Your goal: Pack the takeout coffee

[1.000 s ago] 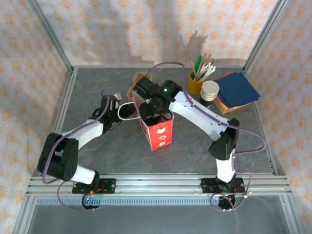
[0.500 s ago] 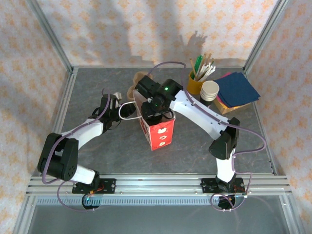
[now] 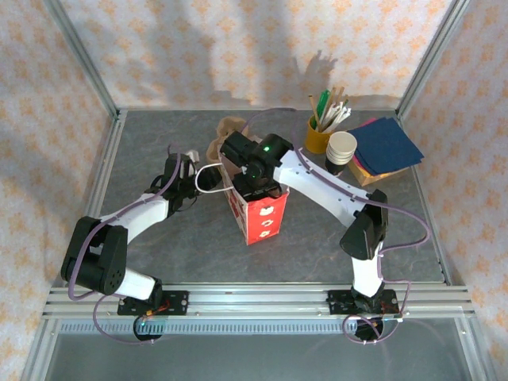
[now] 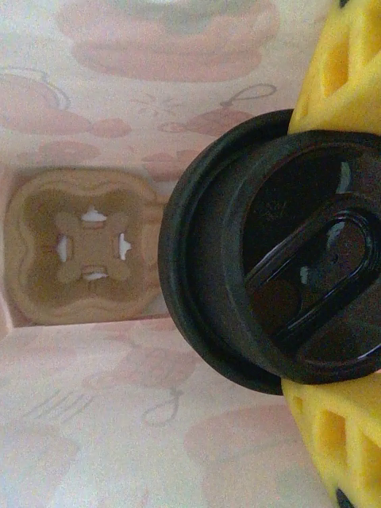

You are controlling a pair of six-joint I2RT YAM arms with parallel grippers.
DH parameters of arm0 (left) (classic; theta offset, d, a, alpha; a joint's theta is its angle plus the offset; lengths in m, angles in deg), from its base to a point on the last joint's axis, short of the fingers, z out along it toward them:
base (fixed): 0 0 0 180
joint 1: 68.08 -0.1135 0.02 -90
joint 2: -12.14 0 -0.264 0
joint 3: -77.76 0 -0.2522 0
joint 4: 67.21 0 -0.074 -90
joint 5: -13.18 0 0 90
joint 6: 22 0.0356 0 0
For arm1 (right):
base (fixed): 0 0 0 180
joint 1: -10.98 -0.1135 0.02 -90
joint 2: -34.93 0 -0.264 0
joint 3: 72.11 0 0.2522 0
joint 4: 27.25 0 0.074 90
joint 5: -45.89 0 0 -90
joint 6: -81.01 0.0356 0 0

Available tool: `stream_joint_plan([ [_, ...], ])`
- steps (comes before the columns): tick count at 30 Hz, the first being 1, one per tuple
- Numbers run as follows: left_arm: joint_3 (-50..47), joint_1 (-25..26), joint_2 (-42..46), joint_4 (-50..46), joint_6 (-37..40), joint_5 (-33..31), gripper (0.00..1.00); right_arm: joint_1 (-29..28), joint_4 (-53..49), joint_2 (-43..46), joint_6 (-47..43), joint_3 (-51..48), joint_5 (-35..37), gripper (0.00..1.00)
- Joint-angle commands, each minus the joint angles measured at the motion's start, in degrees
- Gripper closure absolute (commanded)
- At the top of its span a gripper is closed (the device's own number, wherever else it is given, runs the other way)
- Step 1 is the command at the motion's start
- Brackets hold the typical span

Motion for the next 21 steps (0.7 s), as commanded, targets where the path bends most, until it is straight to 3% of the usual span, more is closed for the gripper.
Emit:
stream_joint_plan([
  [1,-0.5,0.7,0.5,-0.6,1.6,-1.1,0.53,0.1,-1.2,1.1,0.7,-1.2,0.5,0.52],
  [21,-1.3,1.5,0.5,-0.2,1.8,-2.2,0.53,-0.2,-1.2,1.6,2.5,-2.9,-2.4,0.53],
])
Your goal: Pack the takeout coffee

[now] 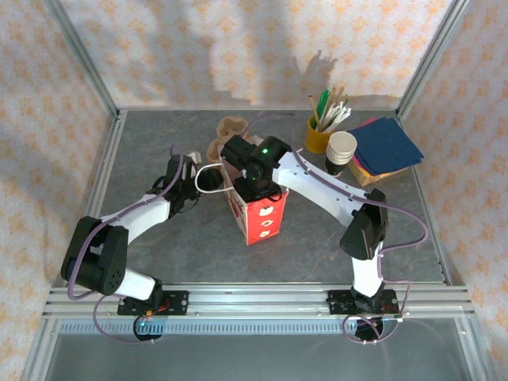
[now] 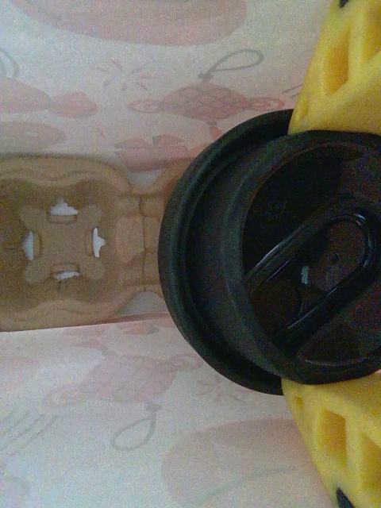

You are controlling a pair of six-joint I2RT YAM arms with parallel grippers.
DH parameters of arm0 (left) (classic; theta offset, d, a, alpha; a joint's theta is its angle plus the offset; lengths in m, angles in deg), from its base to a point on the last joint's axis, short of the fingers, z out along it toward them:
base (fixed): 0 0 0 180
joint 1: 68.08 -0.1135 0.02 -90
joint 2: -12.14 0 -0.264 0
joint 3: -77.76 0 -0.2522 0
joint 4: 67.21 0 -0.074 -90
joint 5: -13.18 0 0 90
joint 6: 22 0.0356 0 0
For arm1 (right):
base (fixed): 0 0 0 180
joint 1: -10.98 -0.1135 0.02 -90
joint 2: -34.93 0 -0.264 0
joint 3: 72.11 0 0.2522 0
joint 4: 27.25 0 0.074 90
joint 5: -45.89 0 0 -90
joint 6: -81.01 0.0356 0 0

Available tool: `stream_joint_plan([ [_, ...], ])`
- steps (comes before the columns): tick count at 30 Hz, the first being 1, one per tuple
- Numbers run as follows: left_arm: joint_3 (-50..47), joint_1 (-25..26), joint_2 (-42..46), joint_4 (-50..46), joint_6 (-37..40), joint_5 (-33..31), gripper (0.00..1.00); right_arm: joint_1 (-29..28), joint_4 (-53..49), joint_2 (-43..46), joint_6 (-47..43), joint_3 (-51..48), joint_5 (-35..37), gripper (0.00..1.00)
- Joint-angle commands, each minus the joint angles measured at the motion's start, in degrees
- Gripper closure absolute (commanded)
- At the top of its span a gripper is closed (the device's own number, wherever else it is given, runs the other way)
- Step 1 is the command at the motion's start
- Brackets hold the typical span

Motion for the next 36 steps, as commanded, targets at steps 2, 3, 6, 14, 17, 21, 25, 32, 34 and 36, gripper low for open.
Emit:
stream_joint_plan([
  [2,-0.9,0.4,0.6,-0.2,1.4,-1.2,0.53,-0.4,-1.2,1.7,1.4,-1.1,-0.3,0.53],
  [3,-1.0,0.4,0.7,-0.2,1.4,-1.2,0.53,-0.4,-1.2,1.8,1.5,-1.1,-0.3,0.53],
  [6,-1.0,0.4,0.9,-0.2,1.5,-1.3,0.53,-0.4,-1.2,1.8,1.4,-1.0,-0.3,0.53],
  [14,-1.2,0.5,1.4,-0.1,1.7,-1.5,0.53,-0.5,-1.2,1.9,1.6,-0.8,-0.3,0.54],
  [17,-1.2,0.5,1.9,-0.2,1.9,-1.5,0.53,-0.4,-1.2,2.0,1.6,-0.6,-0.3,0.54],
  [21,-1.2,0.5,2.0,-0.3,2.2,-1.6,0.53,-0.5,-1.2,2.3,1.7,-0.6,-0.4,0.54],
  [25,-0.9,0.5,2.0,-0.6,2.4,-1.9,0.53,-0.4,-1.2,2.7,1.8,-0.7,-0.3,0.55],
  [32,-0.9,0.5,2.1,-0.8,2.5,-2.3,0.53,-0.4,-1.2,3.0,1.6,-0.8,-0.3,0.55],
  [34,-0.9,0.5,1.9,-0.9,2.5,-2.5,0.53,-0.4,-1.2,3.4,1.2,-1.0,-0.3,0.55],
  [36,-0.9,0.5,1.9,-0.9,2.5,-2.4,0.53,-0.4,-1.2,3.9,0.8,-1.7,-0.2,0.55],
])
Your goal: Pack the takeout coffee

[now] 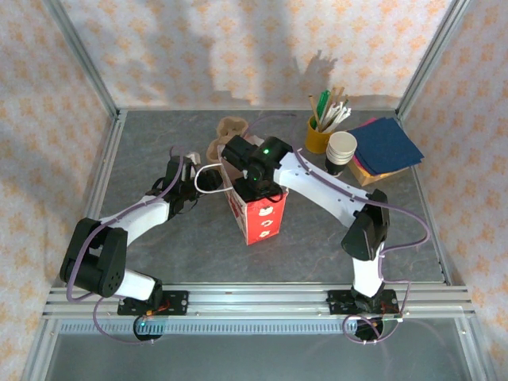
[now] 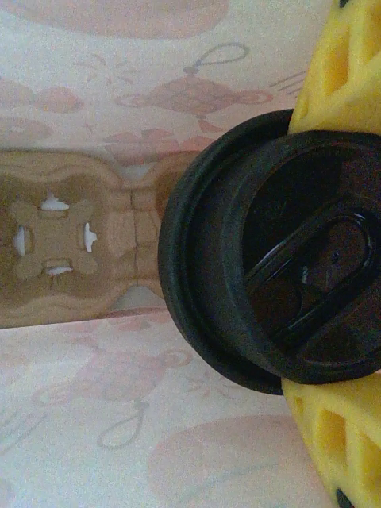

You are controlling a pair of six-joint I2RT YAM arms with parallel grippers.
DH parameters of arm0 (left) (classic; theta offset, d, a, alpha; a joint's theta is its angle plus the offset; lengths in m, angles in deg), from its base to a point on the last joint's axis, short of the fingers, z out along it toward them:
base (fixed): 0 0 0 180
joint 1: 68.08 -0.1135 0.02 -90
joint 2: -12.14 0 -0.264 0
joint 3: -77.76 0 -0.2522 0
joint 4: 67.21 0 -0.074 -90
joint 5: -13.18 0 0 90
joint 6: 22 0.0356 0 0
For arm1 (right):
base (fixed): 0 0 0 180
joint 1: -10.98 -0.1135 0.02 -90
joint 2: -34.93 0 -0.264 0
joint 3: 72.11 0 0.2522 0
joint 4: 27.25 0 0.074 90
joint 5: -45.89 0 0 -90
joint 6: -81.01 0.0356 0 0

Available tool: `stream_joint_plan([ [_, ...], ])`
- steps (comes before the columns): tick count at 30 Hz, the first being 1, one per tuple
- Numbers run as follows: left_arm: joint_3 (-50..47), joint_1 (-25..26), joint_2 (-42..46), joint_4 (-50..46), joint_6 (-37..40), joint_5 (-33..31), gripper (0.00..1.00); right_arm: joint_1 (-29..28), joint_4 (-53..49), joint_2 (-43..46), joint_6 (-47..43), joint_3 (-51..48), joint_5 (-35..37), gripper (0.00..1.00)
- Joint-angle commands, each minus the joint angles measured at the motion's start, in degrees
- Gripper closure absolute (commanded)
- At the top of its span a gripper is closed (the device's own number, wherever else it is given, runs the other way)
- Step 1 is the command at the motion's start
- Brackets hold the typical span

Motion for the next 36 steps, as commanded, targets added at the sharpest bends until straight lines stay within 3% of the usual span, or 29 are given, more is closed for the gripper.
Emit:
stream_joint_plan([
  [1,-0.2,0.5,1.1,-0.8,1.5,-1.5,0.53,-0.3,-1.2,3.3,-0.3,-1.5,0.8,0.55],
  [36,-2.4,0.6,1.4,0.5,1.5,-2.2,0.53,-0.4,-1.2,1.2,0.2,-1.7,-0.3,0.56],
])
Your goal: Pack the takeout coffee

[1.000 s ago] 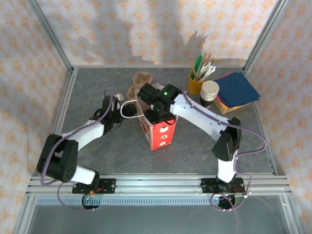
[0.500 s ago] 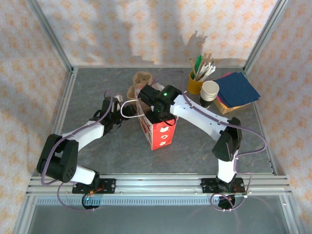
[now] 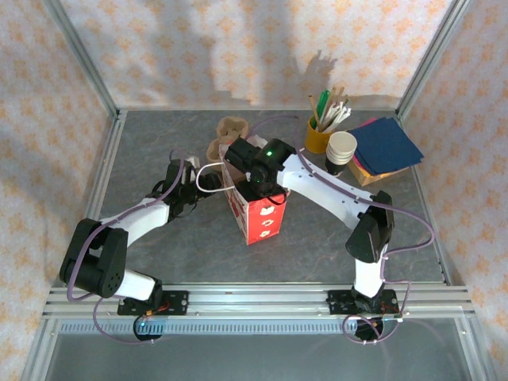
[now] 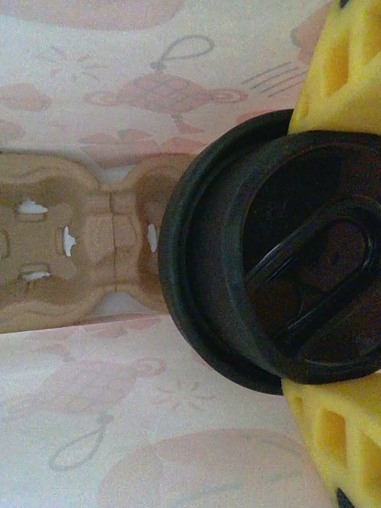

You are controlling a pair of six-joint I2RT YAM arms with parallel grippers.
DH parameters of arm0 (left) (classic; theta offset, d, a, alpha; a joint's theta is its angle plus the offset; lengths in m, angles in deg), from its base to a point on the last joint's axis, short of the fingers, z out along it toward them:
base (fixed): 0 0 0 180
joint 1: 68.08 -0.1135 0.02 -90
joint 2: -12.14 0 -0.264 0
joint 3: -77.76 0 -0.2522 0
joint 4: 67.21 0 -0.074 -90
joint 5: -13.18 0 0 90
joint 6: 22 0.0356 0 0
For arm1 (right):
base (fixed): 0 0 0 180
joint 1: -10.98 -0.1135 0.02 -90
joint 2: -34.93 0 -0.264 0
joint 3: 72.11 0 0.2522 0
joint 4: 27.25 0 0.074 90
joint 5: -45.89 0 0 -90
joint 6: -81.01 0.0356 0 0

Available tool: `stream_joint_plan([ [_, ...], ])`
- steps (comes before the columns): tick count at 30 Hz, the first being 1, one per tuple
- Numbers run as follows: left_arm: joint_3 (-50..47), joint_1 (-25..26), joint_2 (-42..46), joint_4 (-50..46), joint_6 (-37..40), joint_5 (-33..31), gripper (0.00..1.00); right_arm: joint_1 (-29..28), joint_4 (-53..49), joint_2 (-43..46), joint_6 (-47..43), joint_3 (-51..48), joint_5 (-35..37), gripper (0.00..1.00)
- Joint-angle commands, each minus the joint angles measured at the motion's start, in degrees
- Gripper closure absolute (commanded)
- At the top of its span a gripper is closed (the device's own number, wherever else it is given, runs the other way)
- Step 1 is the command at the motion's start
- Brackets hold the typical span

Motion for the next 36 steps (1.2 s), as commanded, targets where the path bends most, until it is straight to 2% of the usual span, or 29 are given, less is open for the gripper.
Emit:
stream_joint_plan([
  [1,-0.4,0.6,1.2,0.6,1.1,-1.1,0.53,-0.5,-1.2,-0.6,0.2,1.4,0.4,0.56],
  [36,-1.2,0.6,1.3,0.5,1.3,-1.8,0.54,0.0,-1.3,-0.6,-0.4,4.1,3.1,0.56],
])
